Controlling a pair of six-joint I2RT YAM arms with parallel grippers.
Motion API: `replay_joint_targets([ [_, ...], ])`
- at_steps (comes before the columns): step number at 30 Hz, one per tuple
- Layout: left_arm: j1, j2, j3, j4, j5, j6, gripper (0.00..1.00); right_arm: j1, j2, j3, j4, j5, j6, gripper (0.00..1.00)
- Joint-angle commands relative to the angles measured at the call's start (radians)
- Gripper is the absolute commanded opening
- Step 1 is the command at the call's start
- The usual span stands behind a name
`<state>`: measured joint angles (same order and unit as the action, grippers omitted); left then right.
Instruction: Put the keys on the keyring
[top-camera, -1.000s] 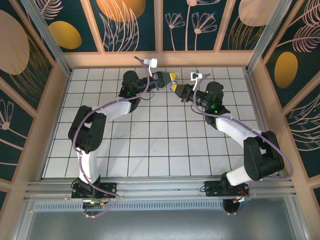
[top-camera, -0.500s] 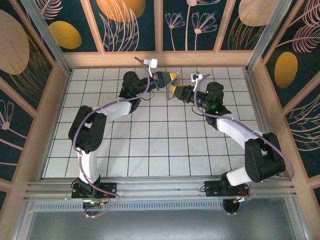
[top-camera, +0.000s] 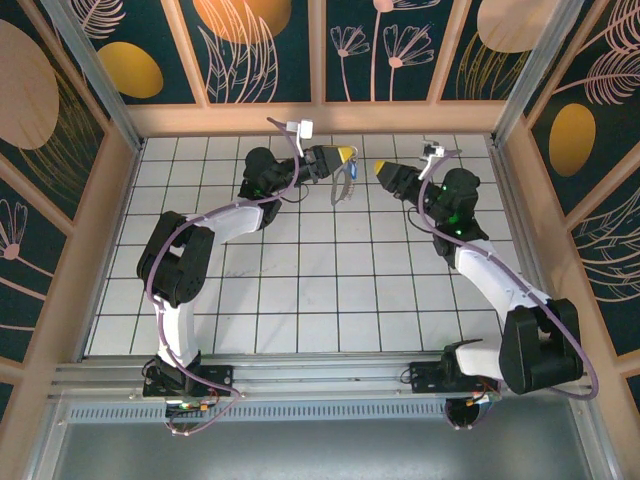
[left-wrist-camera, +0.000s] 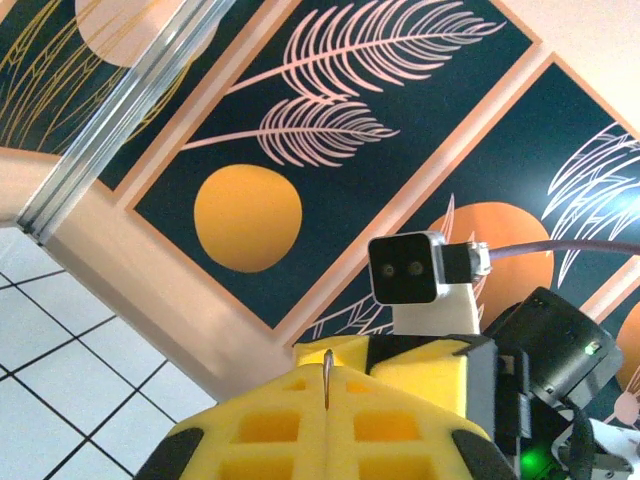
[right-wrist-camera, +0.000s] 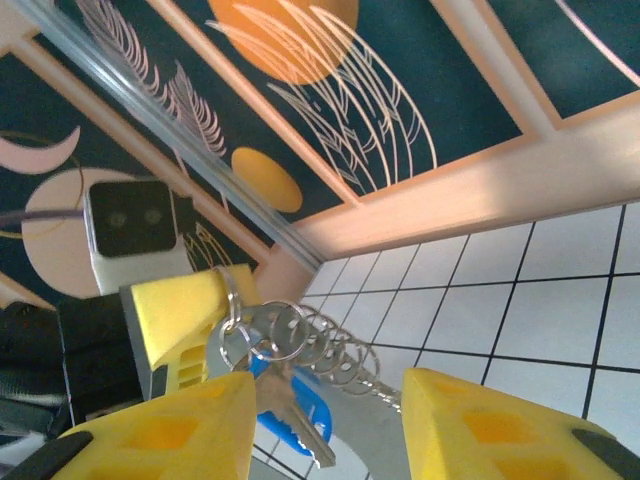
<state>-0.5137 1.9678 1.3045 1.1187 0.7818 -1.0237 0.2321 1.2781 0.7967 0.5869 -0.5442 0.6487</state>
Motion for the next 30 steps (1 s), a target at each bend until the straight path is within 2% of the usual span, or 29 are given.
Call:
replay_joint_targets([
  [1,-0.012,-0.026,-0.019,0.105,-0.039,-0.046,0.0,-0.013,0.024,0.044,0.116,-0.036,0.105,0.43],
  [8,-0.025,-0.041,-0.058,0.124,-0.117,-0.076,0.0,-0.01,0.133,0.095,0.315,-0.104,0.308,0.43],
  [12,-0.029,-0.042,-0.067,0.136,-0.131,-0.082,0.0,0.004,0.17,0.11,0.367,-0.105,0.364,0.41],
  [30,-0.036,-0.029,-0.059,0.154,-0.13,-0.093,0.0,0.067,0.255,0.153,0.383,-0.101,0.364,0.33],
])
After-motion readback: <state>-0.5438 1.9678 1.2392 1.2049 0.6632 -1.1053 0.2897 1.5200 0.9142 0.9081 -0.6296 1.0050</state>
